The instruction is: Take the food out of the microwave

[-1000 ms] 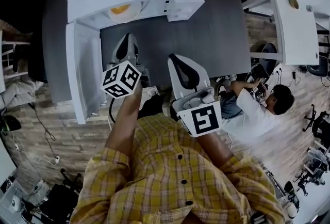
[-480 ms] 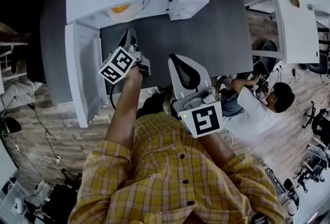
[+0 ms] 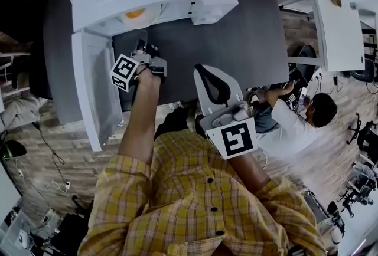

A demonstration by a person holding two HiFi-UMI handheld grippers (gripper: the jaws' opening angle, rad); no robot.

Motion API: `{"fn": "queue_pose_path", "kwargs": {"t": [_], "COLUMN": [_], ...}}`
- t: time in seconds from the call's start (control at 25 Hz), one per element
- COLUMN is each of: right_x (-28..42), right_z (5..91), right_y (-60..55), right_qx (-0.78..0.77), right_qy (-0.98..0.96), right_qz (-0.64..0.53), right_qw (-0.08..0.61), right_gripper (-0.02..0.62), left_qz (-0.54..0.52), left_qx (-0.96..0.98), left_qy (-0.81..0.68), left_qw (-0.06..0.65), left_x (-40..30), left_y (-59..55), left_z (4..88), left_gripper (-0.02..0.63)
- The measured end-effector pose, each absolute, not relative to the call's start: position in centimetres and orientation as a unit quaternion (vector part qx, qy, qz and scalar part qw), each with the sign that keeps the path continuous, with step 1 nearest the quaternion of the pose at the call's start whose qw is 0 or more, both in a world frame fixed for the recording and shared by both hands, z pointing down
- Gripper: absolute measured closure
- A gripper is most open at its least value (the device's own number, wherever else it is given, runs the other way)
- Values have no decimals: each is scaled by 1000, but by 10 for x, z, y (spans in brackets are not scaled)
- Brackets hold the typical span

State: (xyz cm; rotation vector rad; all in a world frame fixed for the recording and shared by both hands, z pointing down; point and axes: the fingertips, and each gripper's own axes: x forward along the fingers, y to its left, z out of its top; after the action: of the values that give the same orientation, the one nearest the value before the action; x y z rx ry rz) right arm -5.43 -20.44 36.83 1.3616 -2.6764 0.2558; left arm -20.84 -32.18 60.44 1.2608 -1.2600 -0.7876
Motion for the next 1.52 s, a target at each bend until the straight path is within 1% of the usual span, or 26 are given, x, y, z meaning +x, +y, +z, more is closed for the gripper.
{"fn": "queue_pose_path", "kwargs": {"t": [0.16,0.28,0.36,0.48,0.6,1.0,1.08,1.28,1.44,1.52], "right_x": [-51,-47,-48,-49,-47,-37,-35,-34,-31,-33], "right_z": [374,383,382,378,380,386,387,388,394,387], "right_y": [-205,-204,-206,-208,-208,-208,-208,-209,-204,-205], "right_qx": [453,452,452,452,455,466,468,470,470,470], "right_qy": [-884,-883,-884,-885,-883,-876,-874,-873,-871,-873], "right_qz": [88,88,81,81,86,88,89,90,96,90], "right_qw": [72,93,88,78,79,88,91,90,105,90], "right_gripper": [591,591,591,591,591,591,591,591,591,591], "left_qz": [-404,-447,-462,-486,-489,-488,-485,-476,-464,-464], "left_qx": [492,462,445,425,419,407,407,407,416,425], "left_qy": [-509,-497,-495,-490,-493,-514,-518,-527,-530,-528], "left_qw": [579,583,587,585,585,576,576,574,575,571], "left_x": [-216,-218,-220,-220,-219,-223,-223,-225,-224,-225], "left_y": [-326,-330,-332,-338,-341,-351,-352,-356,-357,-356], "left_z": [616,622,626,625,628,637,639,640,640,636], "left_gripper": [531,528,507,499,486,486,489,540,578,590]}}
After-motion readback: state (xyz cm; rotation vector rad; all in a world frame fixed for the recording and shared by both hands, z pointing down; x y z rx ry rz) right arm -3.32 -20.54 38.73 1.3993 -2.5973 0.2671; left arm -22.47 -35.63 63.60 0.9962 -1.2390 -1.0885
